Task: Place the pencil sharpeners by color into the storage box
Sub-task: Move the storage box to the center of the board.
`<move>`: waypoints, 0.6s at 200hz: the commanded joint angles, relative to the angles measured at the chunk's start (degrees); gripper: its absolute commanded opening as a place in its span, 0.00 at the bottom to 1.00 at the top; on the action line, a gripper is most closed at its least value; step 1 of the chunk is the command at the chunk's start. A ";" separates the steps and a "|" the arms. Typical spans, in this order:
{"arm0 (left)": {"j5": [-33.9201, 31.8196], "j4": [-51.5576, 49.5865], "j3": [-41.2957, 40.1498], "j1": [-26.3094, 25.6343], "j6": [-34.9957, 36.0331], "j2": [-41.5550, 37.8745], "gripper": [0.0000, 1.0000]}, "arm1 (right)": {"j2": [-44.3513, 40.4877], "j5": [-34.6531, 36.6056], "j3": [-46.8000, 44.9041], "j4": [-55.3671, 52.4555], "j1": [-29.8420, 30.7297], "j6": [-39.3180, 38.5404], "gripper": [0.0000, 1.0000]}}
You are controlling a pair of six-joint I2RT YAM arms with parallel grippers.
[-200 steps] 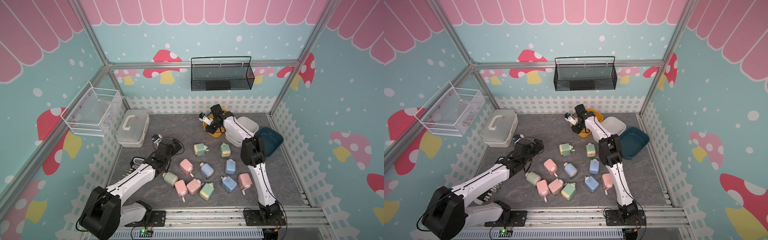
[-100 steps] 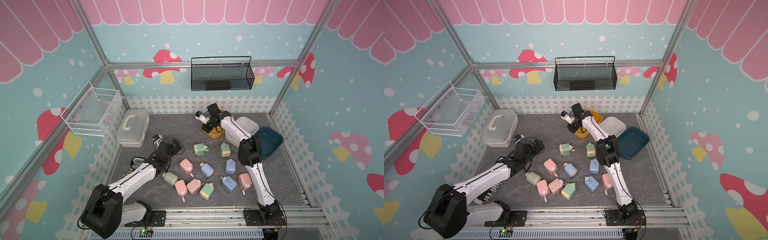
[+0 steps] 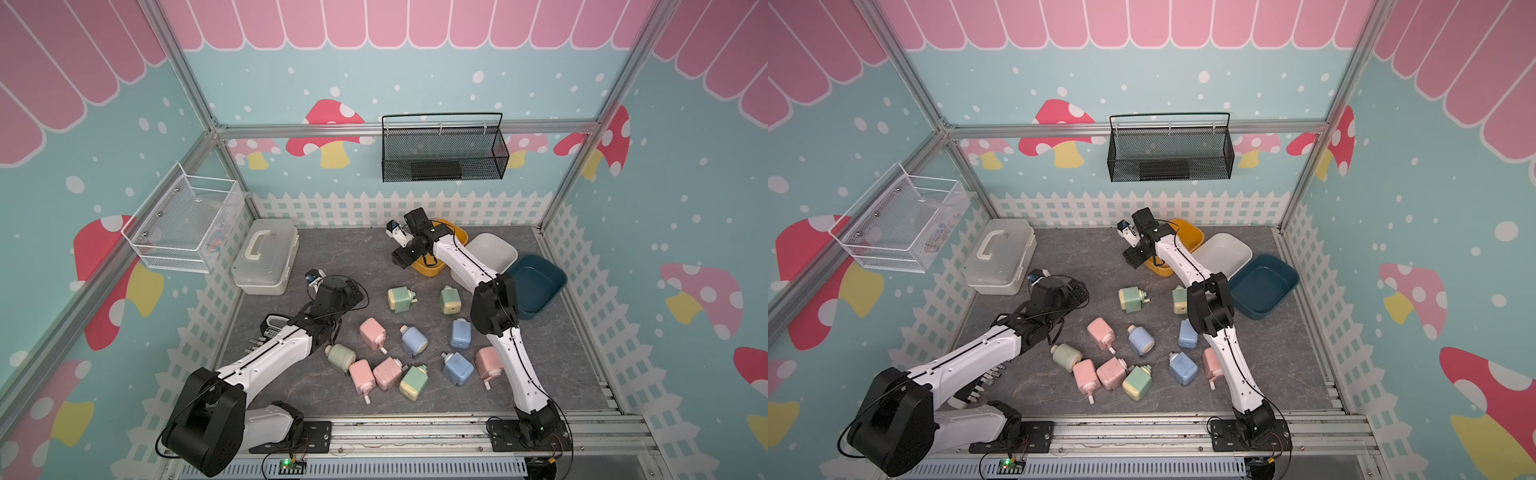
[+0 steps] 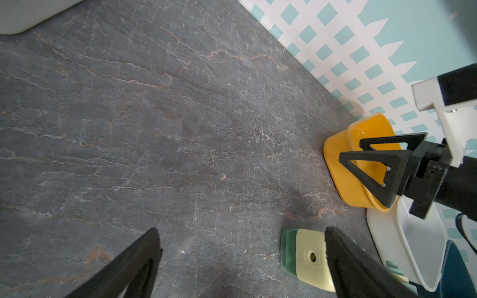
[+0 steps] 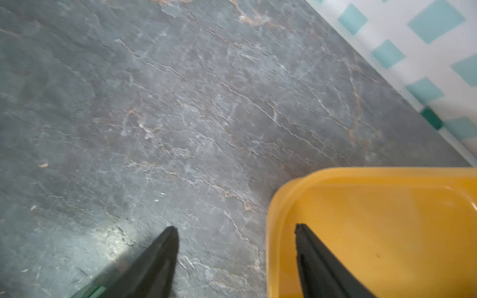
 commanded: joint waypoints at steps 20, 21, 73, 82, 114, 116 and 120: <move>0.94 -0.95 0.17 0.32 1.46 -0.82 0.99 | -2.03 5.63 -4.33 -2.88 -0.45 1.85 0.78; 0.99 -0.97 0.15 0.32 1.46 -0.86 0.99 | -1.98 5.60 -4.36 -3.00 -0.45 1.93 0.78; 1.11 -0.95 -0.31 0.32 1.06 -0.70 0.99 | -1.15 0.02 -4.30 -4.77 -0.39 3.80 0.43; 1.09 -0.89 -0.44 0.31 0.93 -0.55 0.99 | -0.91 -1.28 -3.81 -4.71 -0.37 4.18 0.37; 0.96 -1.01 -0.57 0.25 0.89 -0.44 0.99 | 1.37 -5.20 0.18 -4.61 0.11 5.93 0.17; 0.98 -1.02 -0.57 0.30 0.88 -0.39 0.99 | 1.57 -5.28 0.54 -4.55 0.15 6.02 0.17; 0.97 -1.01 -0.57 0.31 0.85 -0.30 0.99 | 1.98 -5.34 1.11 -4.59 0.24 6.30 0.17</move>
